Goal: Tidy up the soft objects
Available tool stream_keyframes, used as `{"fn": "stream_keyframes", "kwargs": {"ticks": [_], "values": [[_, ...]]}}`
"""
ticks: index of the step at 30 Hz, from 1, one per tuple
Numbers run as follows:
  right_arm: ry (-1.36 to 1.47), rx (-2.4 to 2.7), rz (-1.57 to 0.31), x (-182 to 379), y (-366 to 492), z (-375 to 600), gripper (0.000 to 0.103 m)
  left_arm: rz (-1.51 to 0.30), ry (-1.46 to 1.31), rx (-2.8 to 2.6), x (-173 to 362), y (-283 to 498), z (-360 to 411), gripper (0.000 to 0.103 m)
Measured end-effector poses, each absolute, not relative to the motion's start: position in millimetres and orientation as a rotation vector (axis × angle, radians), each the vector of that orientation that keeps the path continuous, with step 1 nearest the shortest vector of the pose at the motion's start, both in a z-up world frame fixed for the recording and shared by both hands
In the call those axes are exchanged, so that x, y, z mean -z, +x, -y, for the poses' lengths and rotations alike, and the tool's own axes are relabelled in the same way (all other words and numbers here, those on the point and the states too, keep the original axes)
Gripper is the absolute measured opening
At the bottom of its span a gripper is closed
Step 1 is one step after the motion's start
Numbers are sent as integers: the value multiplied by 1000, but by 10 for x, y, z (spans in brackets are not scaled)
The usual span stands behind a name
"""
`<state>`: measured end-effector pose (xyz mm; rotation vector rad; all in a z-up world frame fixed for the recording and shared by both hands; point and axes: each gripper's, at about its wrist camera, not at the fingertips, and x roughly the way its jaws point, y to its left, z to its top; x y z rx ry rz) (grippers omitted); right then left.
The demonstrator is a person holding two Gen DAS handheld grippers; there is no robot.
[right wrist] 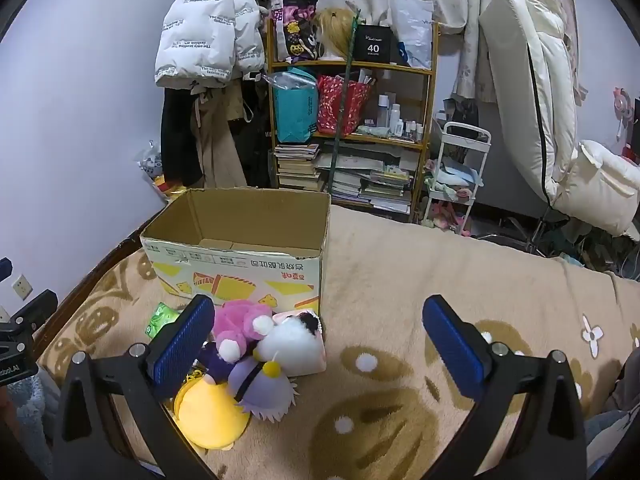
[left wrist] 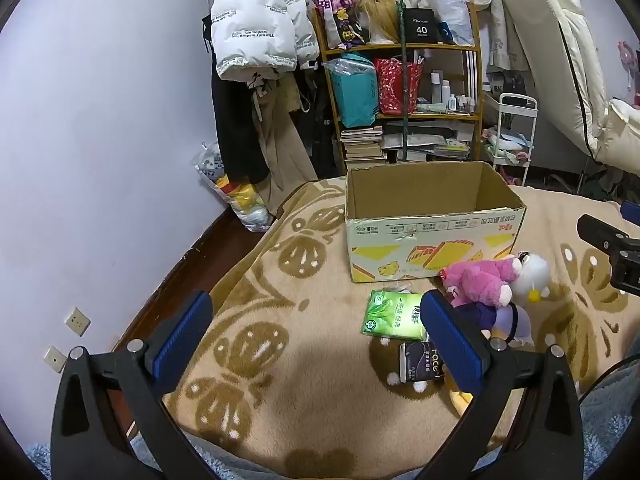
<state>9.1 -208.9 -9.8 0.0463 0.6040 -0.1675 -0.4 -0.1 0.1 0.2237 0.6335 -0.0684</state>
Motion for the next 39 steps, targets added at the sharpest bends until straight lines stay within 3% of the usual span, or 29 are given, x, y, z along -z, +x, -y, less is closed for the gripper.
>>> {"fn": "stream_keyframes", "kwargs": {"ticks": [39], "values": [[59, 163, -611, 110, 102, 2094, 103, -639, 233, 71, -31, 16, 13, 102]]}}
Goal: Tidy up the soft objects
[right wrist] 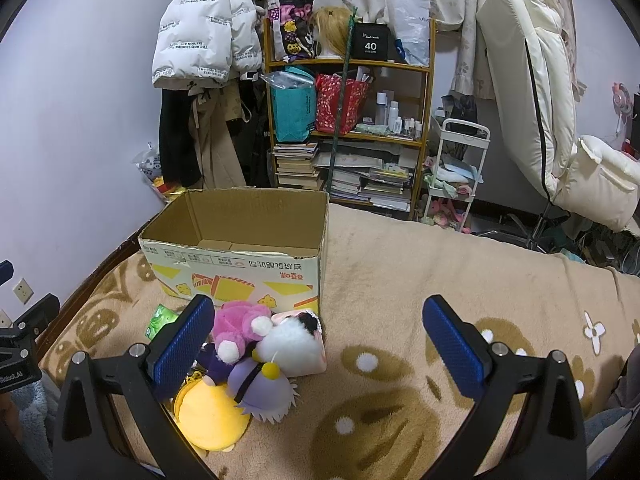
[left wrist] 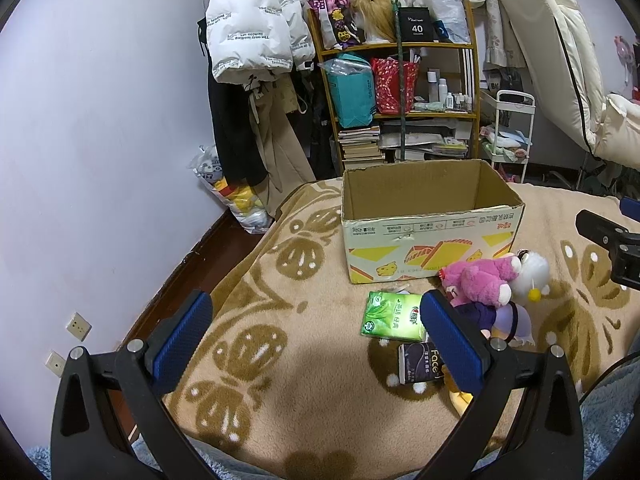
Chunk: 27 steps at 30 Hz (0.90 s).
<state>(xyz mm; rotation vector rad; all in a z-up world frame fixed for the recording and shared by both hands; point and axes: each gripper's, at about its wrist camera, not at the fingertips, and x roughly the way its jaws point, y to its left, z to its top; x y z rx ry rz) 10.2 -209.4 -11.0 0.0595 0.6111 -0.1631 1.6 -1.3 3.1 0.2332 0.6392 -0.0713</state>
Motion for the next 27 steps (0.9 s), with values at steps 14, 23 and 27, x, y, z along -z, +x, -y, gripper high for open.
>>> {"fn": "stream_keyframes", "kwargs": {"ticks": [14, 23, 27], "values": [[62, 162, -614, 121, 90, 2129, 103, -637, 238, 73, -34, 12, 45, 102], [61, 162, -614, 112, 95, 2123, 103, -636, 239, 74, -33, 11, 45, 102], [62, 162, -614, 109, 93, 2121, 103, -636, 237, 74, -32, 10, 44, 102]]}}
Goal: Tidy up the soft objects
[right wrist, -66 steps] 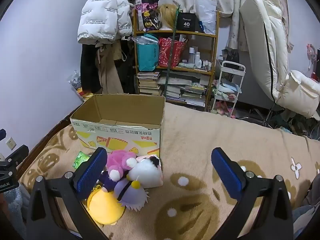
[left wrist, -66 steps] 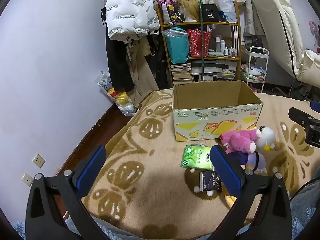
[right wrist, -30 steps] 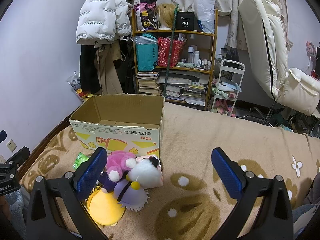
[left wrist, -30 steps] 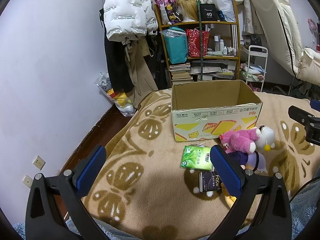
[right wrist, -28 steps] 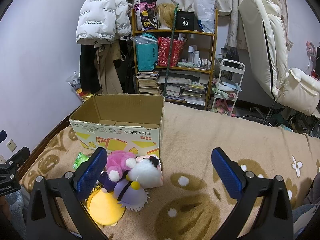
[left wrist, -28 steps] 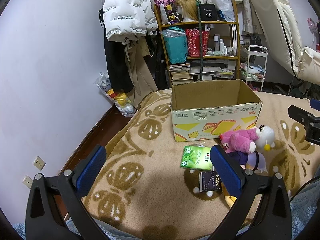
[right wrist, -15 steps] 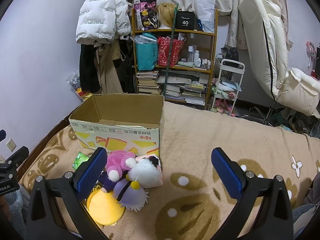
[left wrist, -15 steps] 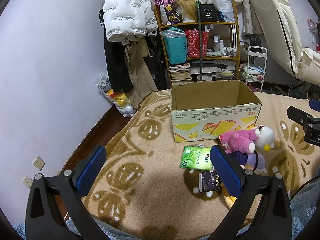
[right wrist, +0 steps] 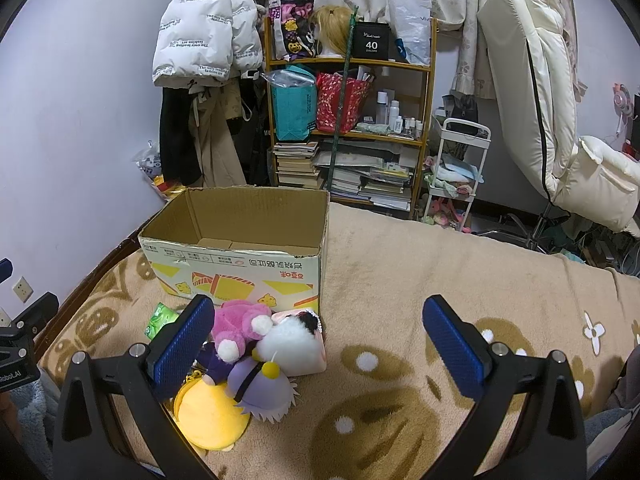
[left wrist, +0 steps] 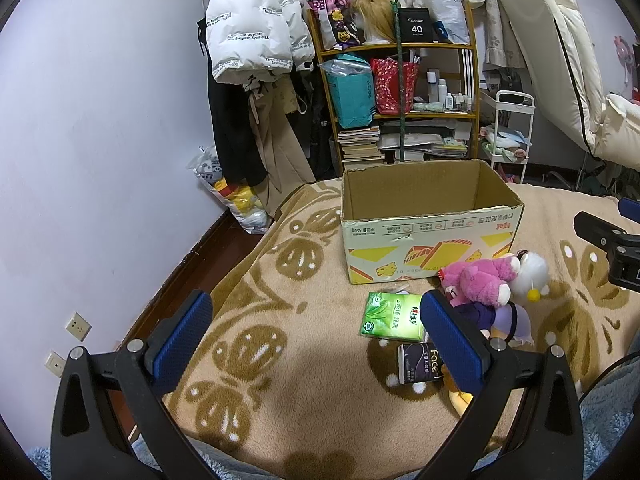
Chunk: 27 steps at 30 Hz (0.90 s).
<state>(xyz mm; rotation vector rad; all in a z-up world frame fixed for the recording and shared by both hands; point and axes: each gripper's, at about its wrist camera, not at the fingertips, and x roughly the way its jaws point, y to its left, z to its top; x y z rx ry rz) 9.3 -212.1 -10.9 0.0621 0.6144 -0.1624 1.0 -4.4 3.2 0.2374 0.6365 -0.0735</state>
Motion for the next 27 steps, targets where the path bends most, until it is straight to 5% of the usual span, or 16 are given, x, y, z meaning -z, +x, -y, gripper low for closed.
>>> {"fn": "stream_keyframes", "kwargs": {"ticks": [27], "values": [[63, 162, -618, 70, 98, 2111, 103, -638, 238, 70, -17, 4, 40, 102]]}}
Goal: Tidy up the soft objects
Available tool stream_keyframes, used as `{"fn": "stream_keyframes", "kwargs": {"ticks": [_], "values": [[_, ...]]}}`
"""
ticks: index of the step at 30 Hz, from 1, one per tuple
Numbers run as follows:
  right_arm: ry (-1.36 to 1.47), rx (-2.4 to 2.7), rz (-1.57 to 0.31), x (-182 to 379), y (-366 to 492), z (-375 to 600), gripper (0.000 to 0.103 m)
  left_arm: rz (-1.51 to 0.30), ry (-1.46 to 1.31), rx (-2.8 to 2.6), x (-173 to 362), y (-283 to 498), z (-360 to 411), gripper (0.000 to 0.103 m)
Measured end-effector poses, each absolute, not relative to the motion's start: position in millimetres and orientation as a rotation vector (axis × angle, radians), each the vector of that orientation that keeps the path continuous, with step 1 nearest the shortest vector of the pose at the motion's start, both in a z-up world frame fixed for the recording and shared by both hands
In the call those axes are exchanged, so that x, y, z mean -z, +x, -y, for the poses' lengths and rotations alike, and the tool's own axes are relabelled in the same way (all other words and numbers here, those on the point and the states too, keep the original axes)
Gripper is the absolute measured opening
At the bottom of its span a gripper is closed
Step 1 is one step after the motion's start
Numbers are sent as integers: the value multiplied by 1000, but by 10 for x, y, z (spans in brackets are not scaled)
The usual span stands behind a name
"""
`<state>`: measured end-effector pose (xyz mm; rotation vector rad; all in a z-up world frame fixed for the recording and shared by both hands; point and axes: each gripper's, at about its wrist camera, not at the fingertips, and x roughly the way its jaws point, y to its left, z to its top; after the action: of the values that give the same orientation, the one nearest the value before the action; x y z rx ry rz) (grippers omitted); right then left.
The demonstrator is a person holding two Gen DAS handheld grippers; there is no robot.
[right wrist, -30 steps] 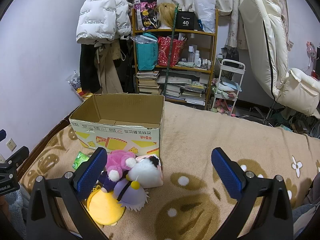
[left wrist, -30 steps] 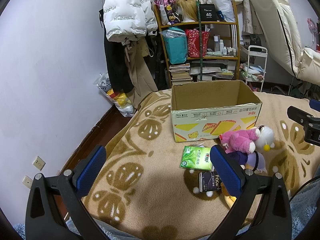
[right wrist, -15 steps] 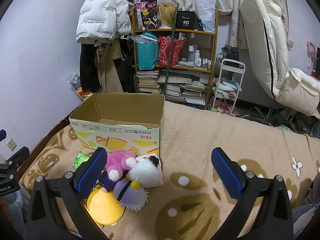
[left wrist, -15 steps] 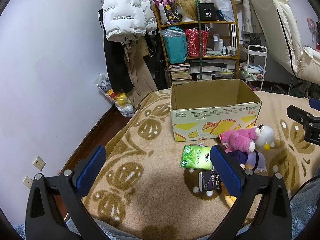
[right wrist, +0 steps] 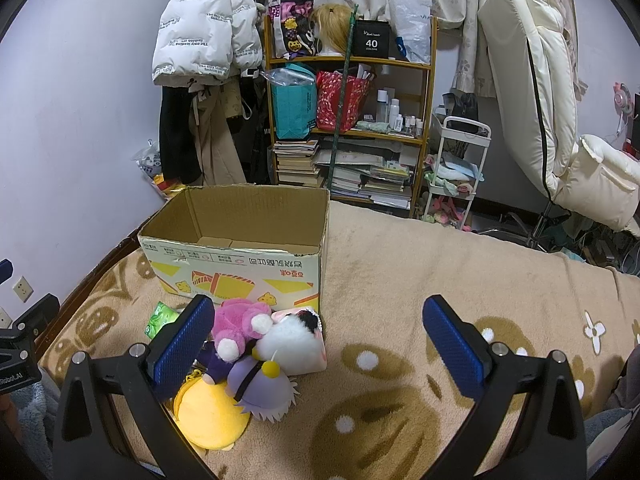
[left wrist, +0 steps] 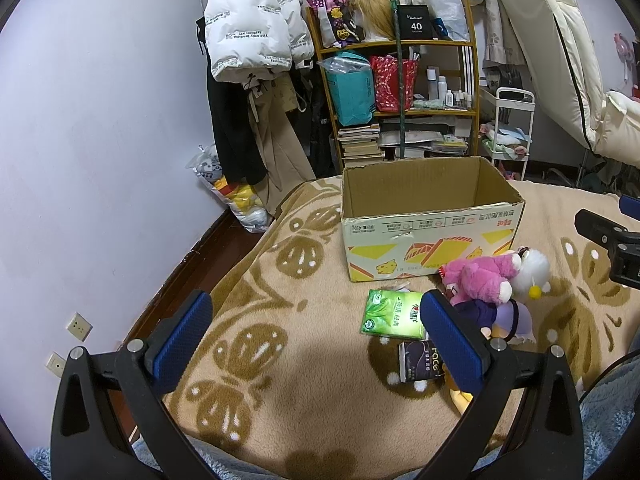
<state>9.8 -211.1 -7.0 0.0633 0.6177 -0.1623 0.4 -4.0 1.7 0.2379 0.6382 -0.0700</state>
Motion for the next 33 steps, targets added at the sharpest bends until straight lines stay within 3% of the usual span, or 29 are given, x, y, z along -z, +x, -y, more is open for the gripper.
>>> {"fn": "stream_keyframes", "kwargs": {"ticks": [33], "values": [[96, 222, -806, 546, 763, 2167, 103, -881, 220, 101, 528, 809, 300, 102]]}}
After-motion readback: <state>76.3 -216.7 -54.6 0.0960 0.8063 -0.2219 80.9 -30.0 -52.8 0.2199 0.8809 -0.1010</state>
